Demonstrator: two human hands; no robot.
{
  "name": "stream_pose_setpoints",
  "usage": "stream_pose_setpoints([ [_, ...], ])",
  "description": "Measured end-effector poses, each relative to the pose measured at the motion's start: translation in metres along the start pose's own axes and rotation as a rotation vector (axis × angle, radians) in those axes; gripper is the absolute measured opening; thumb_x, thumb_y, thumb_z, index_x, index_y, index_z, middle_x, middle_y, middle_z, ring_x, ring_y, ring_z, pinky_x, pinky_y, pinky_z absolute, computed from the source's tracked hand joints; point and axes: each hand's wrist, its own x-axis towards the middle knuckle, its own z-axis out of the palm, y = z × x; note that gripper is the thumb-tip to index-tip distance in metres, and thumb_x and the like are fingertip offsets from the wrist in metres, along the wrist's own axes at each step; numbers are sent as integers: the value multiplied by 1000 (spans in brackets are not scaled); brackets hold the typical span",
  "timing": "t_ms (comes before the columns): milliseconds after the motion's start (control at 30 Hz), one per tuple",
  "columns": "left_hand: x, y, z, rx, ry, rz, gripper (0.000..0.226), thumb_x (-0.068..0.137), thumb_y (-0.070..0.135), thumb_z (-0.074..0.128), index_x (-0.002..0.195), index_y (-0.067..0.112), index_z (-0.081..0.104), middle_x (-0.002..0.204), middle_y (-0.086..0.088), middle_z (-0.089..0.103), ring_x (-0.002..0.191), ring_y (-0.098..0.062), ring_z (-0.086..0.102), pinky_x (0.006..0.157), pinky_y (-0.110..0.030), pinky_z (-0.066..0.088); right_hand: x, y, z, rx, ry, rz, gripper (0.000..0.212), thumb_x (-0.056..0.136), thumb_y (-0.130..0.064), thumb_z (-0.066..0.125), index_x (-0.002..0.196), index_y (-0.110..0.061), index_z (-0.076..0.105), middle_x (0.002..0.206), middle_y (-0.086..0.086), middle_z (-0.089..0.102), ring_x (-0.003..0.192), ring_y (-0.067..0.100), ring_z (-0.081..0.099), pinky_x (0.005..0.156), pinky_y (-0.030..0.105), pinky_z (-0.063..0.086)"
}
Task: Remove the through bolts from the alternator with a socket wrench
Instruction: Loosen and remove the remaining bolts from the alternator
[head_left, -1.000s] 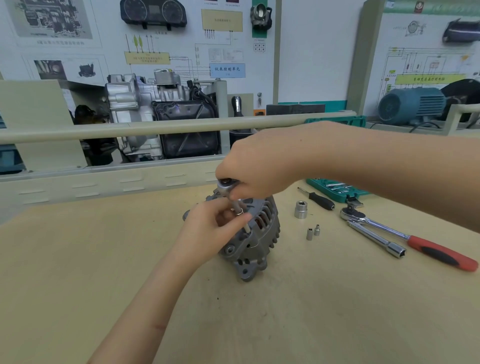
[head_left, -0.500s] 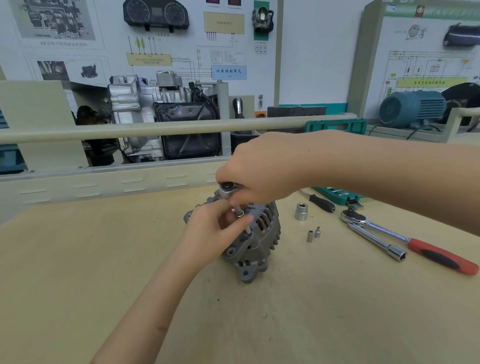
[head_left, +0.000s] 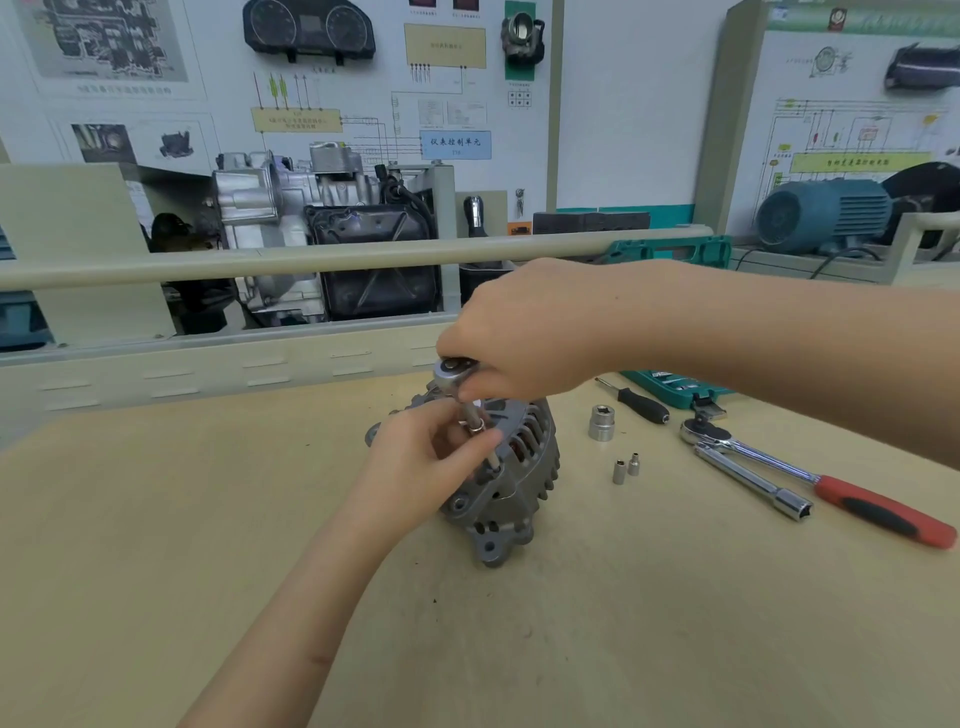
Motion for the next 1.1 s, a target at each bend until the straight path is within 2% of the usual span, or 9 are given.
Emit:
stream_pose_setpoints([
  [100,0,0,0,9,11,29,15,80,25,64,80,10,64,58,-5,61,62,-23,62,68,-42,51,-2,1,-3,5,-9,10,26,92,-37,44,106,-21,58,59,-13,31,47,3,24,43,17,15],
  [200,0,1,4,57,62,53,23,79,30,64,90,10,62,57,-4,57,56,-15,54,61,-31,46,0,-1,-3,-13,-17,18,23,91,-34,46,103,-18,58,59,-12,29,47,4,23,43,19,15],
  [267,0,2,5,75,73,45,26,78,33,64,90,11,62,57,0,55,53,-10,50,60,-31,44,2,-3,-1,-18,-25,20,21,90,-31,46,100,-17,58,58,-10,30,47,4,23,43,22,15],
  [400,0,2,2,40,37,7,21,78,31,65,79,10,63,60,-8,60,61,-23,58,64,-39,47,0,-3,-1,7,-16,8,25,92,-35,43,104,-19,58,59,-12,31,48,4,24,43,20,15],
  [533,0,1,0,6,-3,14,15,80,27,64,74,13,65,59,-9,63,60,-22,60,65,-39,49,-1,-2,-4,28,-25,10,29,93,-37,42,112,-21,57,63,-12,33,48,3,25,42,16,17],
  [733,0,0,8,103,119,67,28,77,34,66,58,26,46,43,12,44,48,-3,48,48,-12,36,2,-4,-4,-14,-26,13,21,91,-31,45,99,-16,57,58,-10,29,48,5,23,43,21,16],
  [833,1,-1,6,96,103,65,18,76,34,67,70,19,57,50,7,53,51,-8,51,52,-18,40,2,-4,-2,-3,-23,13,23,92,-32,44,102,-17,58,59,-11,30,48,5,24,43,20,16],
  [967,1,-2,4,52,66,36,26,77,33,66,71,8,63,60,-9,62,62,-22,60,62,-34,48,0,-3,-3,42,-23,11,27,93,-35,42,109,-19,58,62,-11,34,48,3,26,43,16,16],
  [1100,0,-2,6,141,110,78,30,78,35,65,56,22,49,49,6,51,48,-6,49,52,-18,38,0,-4,-4,25,-27,3,27,93,-34,42,108,-17,58,61,-11,32,49,4,25,43,18,16],
])
